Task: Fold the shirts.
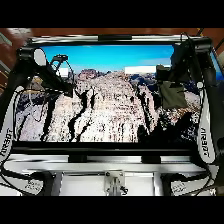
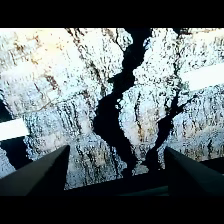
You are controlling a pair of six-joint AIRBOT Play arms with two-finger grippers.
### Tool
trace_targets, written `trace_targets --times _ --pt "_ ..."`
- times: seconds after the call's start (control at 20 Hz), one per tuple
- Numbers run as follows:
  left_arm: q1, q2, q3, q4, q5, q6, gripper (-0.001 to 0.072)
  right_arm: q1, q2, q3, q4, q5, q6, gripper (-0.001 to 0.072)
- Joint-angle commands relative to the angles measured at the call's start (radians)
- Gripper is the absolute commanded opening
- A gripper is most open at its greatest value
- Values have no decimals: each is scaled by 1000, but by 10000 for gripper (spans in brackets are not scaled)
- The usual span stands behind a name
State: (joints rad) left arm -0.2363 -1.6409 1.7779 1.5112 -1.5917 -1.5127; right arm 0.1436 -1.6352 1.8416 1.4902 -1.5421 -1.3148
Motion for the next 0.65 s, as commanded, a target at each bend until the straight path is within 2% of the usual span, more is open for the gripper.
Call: trace_targets --times 0.0,0.6 --pt "-17 -6 0 -11 -10 -11 699 31 -6 1 -15 -29 -15 605" --pt "-22 -6 0 -12 40 -11 699 30 -6 1 -15 -29 -15 605"
